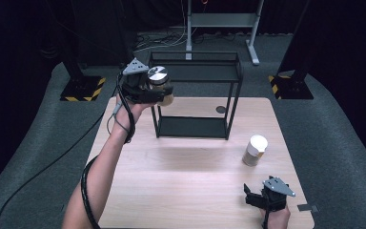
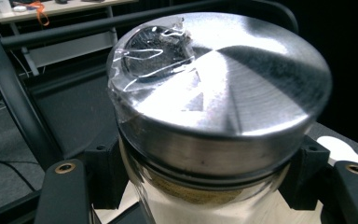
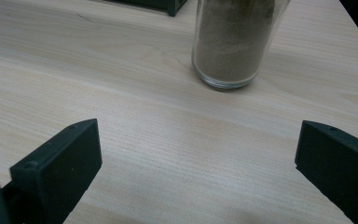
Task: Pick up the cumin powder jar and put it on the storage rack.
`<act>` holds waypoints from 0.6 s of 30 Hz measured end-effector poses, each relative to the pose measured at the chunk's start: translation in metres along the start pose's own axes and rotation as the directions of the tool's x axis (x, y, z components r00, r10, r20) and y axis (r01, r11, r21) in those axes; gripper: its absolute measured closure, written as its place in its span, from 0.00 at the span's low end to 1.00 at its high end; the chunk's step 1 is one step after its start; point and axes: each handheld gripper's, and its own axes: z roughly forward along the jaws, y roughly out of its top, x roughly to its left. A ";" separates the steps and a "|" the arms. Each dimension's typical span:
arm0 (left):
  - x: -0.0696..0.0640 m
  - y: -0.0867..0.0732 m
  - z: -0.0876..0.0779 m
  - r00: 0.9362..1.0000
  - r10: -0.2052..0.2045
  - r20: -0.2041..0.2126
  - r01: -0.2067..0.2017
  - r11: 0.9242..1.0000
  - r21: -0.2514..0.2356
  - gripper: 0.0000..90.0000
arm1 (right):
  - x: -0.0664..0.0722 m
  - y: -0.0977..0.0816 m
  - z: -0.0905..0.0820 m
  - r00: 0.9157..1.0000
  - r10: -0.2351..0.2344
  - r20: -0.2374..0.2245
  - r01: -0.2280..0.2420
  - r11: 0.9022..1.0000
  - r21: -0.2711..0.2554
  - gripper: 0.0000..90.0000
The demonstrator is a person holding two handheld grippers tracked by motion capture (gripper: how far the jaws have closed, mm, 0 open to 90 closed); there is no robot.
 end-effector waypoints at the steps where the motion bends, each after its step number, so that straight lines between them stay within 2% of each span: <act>1: 0.000 0.002 0.000 1.000 0.004 0.002 -0.004 1.000 -0.001 0.34 | 0.000 0.000 0.000 1.000 -0.003 0.001 0.003 1.000 -0.001 0.00; 8: -0.002 0.019 0.001 1.000 0.018 0.013 -0.018 1.000 0.002 0.34 | 0.001 -0.001 0.000 1.000 0.000 0.007 0.000 1.000 -0.003 0.00; 13: -0.003 0.029 0.000 0.999 0.030 0.010 -0.030 1.000 0.000 0.34 | 0.001 0.001 0.001 1.000 -0.011 0.003 0.011 1.000 0.007 0.00; 18: -0.003 0.037 0.001 1.000 0.029 0.003 -0.029 1.000 -0.002 0.34 | 0.001 0.000 0.000 1.000 -0.002 0.008 0.002 1.000 0.001 0.00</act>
